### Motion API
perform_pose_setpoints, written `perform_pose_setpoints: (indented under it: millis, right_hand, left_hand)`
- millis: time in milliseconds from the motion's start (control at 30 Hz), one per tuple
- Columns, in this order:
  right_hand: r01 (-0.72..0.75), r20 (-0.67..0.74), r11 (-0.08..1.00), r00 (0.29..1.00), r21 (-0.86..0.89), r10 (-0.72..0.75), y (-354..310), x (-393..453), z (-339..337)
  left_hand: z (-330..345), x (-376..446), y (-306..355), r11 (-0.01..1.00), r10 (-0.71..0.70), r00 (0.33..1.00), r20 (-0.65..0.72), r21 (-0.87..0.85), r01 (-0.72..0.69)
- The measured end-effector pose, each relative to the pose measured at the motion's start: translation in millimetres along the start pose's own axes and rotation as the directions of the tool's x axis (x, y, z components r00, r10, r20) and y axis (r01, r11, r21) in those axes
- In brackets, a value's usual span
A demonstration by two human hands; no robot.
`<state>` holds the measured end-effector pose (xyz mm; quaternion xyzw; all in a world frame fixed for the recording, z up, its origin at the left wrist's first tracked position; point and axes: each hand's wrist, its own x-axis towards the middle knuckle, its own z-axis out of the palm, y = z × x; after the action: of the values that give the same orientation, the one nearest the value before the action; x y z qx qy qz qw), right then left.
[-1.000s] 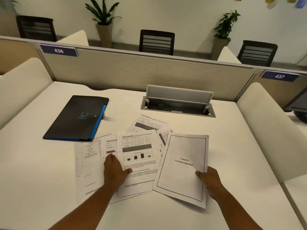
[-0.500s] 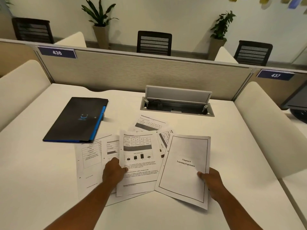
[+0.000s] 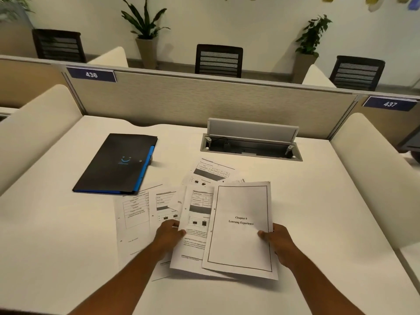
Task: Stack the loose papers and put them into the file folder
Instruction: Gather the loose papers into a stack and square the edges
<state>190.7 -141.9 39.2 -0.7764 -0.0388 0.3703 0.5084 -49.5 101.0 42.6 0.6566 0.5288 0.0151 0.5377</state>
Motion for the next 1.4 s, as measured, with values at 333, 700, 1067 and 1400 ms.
perform_pose_setpoints:
  millis: [333, 700, 1067, 1400]
  right_hand:
    - [-0.011, -0.015, 0.998, 1.000, -0.061, 0.010, 11.7, 1.7, 42.2]
    - [0.041, -0.158, 0.885, 0.979, -0.463, -0.128, 6.5, -10.4, 53.7]
    - [0.039, -0.088, 0.986, 0.996, 0.162, -0.025, 15.7, -4.6, 28.8]
    - [0.009, -0.325, 0.973, 0.943, 0.231, 0.069, 27.9, -5.2, 9.4]
  left_hand:
    - [22.3, -12.5, 14.7, 0.991, 0.049, 0.994, 0.094, -0.133, -0.036]
    - [33.2, -10.4, 20.2, 0.993, 0.118, 0.979, 0.166, -0.047, -0.112]
    - [43.7, 17.0, 54.7, 0.971, 0.237, 0.967, 0.096, -0.018, -0.237]
    - [34.7, 68.0, 45.5, 0.642, 0.388, 0.921, 0.045, 0.703, -0.305]
